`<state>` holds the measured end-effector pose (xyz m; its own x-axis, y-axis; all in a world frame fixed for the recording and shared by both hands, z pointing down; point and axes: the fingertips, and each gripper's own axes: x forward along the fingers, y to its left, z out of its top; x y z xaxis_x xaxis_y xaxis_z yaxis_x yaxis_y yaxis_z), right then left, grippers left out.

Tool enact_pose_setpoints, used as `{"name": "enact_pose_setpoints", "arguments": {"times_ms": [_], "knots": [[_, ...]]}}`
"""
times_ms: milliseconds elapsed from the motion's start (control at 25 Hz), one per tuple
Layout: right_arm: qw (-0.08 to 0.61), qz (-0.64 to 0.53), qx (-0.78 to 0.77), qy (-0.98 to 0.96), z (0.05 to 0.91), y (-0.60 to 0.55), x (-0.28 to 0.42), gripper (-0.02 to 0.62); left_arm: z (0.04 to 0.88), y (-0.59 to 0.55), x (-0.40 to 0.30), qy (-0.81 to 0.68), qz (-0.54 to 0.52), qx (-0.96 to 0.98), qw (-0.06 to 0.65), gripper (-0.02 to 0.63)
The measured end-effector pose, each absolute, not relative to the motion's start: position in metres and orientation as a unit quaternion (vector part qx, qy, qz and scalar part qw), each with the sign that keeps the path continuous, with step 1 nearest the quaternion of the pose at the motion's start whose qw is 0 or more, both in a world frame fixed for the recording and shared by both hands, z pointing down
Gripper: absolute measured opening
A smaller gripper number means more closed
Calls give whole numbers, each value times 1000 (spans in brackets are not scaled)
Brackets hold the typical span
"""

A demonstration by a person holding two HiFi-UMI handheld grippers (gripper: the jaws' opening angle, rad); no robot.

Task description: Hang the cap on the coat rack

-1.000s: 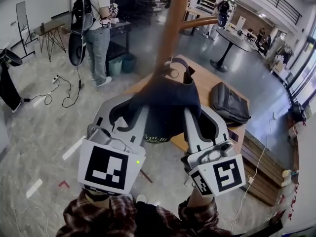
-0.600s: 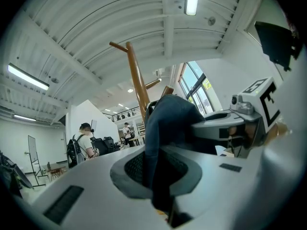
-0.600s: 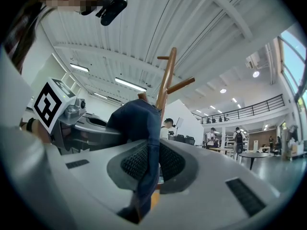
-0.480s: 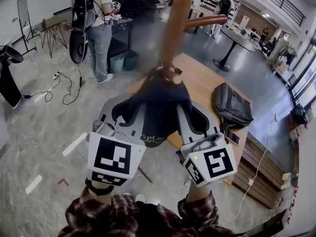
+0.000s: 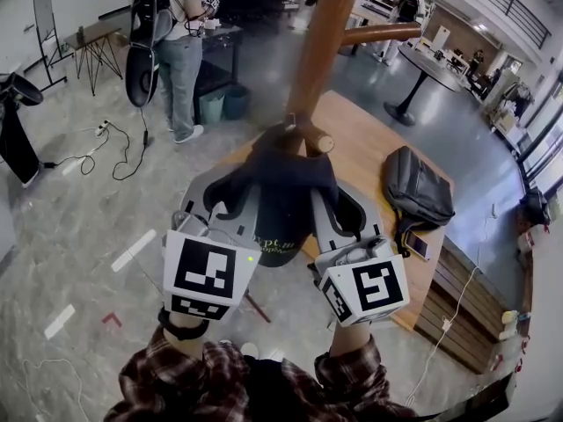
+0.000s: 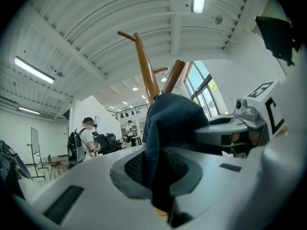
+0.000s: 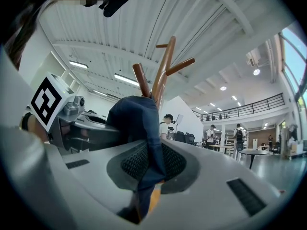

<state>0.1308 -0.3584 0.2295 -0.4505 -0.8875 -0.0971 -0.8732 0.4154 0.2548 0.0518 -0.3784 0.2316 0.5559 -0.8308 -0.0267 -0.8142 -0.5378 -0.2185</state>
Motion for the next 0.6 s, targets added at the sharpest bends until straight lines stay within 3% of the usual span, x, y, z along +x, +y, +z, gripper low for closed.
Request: {"name": "enact_pose_setpoints", "arguments": {"times_ms": [600], "knots": [[27,-144,518,-843,226,-355,129,40,229,-377,49,467,-21,-878,98,38]]}}
